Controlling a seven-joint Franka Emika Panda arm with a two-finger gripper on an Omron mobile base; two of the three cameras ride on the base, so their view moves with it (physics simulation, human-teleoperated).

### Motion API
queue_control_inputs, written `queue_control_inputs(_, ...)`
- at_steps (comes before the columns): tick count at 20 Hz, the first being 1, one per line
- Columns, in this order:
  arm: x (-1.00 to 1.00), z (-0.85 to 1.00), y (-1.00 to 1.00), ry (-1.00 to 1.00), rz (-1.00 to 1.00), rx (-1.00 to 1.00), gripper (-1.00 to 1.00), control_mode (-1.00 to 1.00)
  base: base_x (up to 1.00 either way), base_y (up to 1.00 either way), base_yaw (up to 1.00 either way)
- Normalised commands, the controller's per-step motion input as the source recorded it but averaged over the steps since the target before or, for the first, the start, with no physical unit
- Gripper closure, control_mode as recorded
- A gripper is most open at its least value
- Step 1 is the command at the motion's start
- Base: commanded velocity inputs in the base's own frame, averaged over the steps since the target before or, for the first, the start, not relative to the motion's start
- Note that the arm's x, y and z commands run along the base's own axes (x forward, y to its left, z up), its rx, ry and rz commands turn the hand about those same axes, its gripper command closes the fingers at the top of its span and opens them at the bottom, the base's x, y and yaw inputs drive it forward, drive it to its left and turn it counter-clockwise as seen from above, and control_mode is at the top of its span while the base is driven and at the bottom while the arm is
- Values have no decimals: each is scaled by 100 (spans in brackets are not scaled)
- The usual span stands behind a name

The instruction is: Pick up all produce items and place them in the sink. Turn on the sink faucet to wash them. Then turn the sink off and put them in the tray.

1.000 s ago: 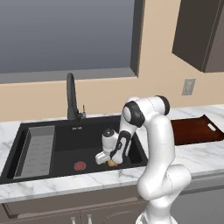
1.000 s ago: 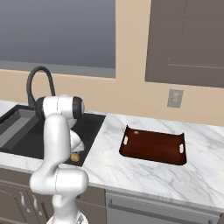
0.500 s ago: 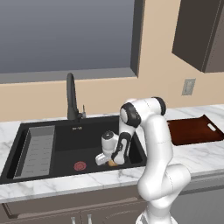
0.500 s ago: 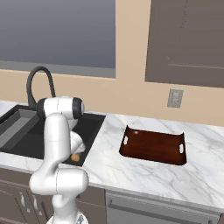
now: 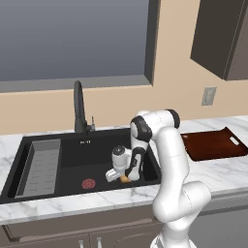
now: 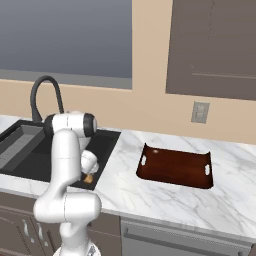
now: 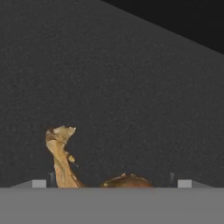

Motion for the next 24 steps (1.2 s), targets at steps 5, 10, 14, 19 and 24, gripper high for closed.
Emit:
queue_control_inputs(5, 0, -40, -3, -6, 0, 0, 100, -100, 0, 0, 0)
queue_control_inputs(10, 0, -32, 0, -1, 0, 0, 100, -100, 0, 0, 0)
queue_control_inputs(14, 0, -3, -4, 0, 0, 2, 100, -100, 0, 0, 0)
queue_control_inputs(19, 0, 28, -9, 0, -1, 1, 100, -100, 0, 0, 0)
queue_control_inputs(24, 0, 51, -6, 0, -3, 0, 100, -100, 0, 0, 0)
